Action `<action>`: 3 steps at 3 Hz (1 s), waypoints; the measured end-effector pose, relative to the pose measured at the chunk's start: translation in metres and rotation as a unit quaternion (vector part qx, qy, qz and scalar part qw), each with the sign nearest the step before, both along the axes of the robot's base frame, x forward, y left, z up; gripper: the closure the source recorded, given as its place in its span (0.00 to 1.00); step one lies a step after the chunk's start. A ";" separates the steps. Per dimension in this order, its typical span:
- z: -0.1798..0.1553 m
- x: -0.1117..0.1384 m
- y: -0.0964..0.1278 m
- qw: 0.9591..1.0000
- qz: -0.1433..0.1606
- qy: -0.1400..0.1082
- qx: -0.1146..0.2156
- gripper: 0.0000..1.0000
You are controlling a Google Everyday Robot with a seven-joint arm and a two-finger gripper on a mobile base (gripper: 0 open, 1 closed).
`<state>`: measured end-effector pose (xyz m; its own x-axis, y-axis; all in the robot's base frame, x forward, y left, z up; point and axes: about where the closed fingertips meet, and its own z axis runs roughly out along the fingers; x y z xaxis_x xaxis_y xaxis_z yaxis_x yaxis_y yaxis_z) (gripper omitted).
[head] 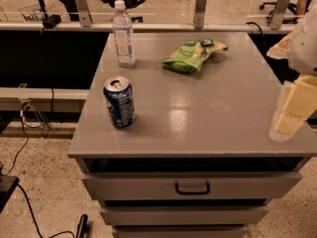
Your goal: Pick pepsi can
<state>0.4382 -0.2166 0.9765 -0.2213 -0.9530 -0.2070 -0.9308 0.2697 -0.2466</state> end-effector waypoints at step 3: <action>-0.005 0.002 0.054 0.995 0.096 -0.006 -0.013 0.00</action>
Offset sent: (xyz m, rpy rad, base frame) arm 0.0007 0.0384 -0.0097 -0.0212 0.0094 0.1620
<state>0.4405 -0.1628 0.9710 -0.0314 -0.9825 -0.1837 -0.9617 0.0797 -0.2621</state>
